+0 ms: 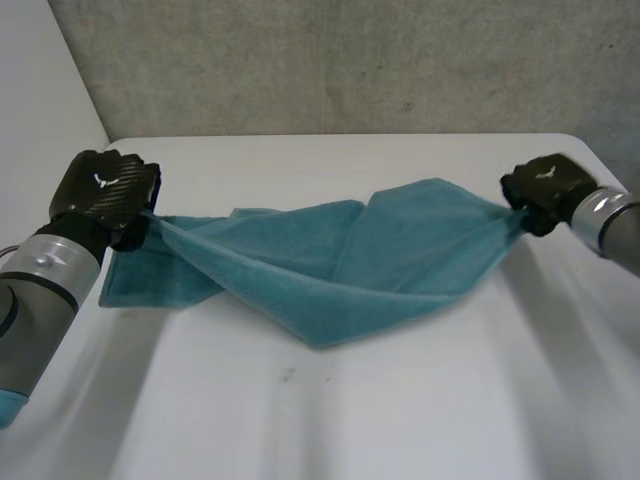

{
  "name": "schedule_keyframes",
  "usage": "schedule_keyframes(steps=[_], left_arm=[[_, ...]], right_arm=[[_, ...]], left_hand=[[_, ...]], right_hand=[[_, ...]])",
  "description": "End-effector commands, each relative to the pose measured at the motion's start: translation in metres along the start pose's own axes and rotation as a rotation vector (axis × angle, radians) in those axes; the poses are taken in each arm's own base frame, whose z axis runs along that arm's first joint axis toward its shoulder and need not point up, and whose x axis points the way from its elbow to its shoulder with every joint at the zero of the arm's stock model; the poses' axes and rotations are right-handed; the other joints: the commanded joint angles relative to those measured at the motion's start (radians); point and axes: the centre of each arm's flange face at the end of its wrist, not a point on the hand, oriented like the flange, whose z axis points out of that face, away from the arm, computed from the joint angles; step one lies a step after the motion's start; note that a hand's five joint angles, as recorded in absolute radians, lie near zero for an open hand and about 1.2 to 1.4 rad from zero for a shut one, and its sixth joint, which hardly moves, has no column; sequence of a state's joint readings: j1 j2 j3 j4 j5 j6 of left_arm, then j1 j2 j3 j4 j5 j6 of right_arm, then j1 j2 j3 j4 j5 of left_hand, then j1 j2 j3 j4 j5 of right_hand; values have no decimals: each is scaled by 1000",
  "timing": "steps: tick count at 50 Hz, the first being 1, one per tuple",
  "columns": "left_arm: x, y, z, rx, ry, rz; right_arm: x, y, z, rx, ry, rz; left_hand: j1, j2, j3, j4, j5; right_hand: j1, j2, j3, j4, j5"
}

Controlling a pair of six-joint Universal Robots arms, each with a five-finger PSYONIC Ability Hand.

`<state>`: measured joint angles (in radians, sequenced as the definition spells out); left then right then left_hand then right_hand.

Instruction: Fold the laundry

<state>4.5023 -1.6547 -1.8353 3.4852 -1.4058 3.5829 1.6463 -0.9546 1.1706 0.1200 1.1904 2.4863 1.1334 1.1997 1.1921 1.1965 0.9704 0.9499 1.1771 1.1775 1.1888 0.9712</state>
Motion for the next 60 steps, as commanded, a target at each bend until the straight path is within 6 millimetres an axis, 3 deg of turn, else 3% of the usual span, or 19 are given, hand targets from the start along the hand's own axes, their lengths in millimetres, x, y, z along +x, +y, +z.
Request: schedule_keyframes(steps=[1, 5, 12, 19, 22, 24, 27, 28, 29, 30, 31, 32, 36, 38, 42, 48, 56, 59, 60], left_arm=[[-6, 5, -2, -27, -12, 4], [-4, 15, -9, -83, 3, -5], [12, 34, -28, -218, 84, -34], [25, 68, -21, -339, 146, -23], [21, 72, -2, -327, 146, 41], [16, 68, 12, -296, 134, 82], [-1, 45, 48, -175, 70, 161], [-1, 45, 48, -174, 70, 161], [-23, 6, 79, -20, -21, 200], [-30, -10, 88, 39, -49, 208], [-36, -27, 96, 100, -77, 216], [-44, -43, 104, 161, -113, 224], [-85, -118, 125, 460, -307, 260], [-101, -149, 124, 574, -408, 245], [-106, -162, 116, 645, -433, 185], [-91, -119, 105, 519, -354, 94], [-44, -4, 80, 166, -216, 39], [-34, 15, 71, 102, -190, 34], [-21, 39, 57, 19, -153, 22]], right_arm=[[39, -38, -66, -108, 147, 11], [44, -25, -111, -316, 127, -35], [15, 5, -146, -495, -14, -185], [2, 21, -140, -500, -42, -210], [4, 38, -119, -516, -48, -193], [16, 23, -92, -448, 8, -180], [33, -20, -75, -313, 124, -148], [50, -55, -71, -202, 220, -119], [59, -74, -70, -142, 272, -104], [60, -74, -70, -141, 273, -104], [69, -91, -70, -83, 321, -91], [98, -132, -67, 96, 454, -59], [131, -180, -67, 362, 618, -30], [135, -189, -69, 419, 654, -20], [128, -190, -73, 440, 650, 6], [91, -154, -66, 342, 537, 26], [37, -92, -61, 224, 337, 37], [18, -70, -60, 159, 269, 57], [12, -62, -61, 134, 246, 65]], left_hand=[[263, 197, 204, 200, 251], [263, 197, 204, 200, 251], [263, 197, 204, 200, 251], [263, 197, 204, 200, 251], [263, 197, 204, 200, 251], [263, 197, 204, 200, 251], [263, 197, 204, 200, 251], [263, 197, 204, 200, 251], [263, 197, 204, 200, 251], [263, 197, 204, 200, 251], [263, 197, 204, 200, 251], [263, 197, 204, 200, 251], [263, 197, 204, 200, 251], [263, 197, 204, 200, 251], [263, 197, 204, 200, 251], [263, 197, 204, 200, 251], [263, 197, 204, 200, 251], [263, 197, 204, 200, 251], [263, 197, 204, 200, 251]], right_hand=[[446, 219, 219, 207, 251], [446, 219, 219, 207, 251], [446, 219, 219, 207, 251], [446, 219, 219, 207, 251], [446, 219, 219, 207, 251], [446, 219, 219, 207, 251], [446, 219, 219, 207, 251], [446, 219, 219, 207, 251], [446, 219, 219, 207, 251], [446, 219, 219, 207, 251], [446, 219, 219, 207, 251], [446, 219, 219, 207, 251], [446, 219, 219, 207, 251], [446, 219, 219, 207, 251], [446, 219, 219, 207, 251], [446, 219, 219, 207, 251], [446, 219, 219, 207, 251], [446, 219, 219, 207, 251], [446, 219, 219, 207, 251]])
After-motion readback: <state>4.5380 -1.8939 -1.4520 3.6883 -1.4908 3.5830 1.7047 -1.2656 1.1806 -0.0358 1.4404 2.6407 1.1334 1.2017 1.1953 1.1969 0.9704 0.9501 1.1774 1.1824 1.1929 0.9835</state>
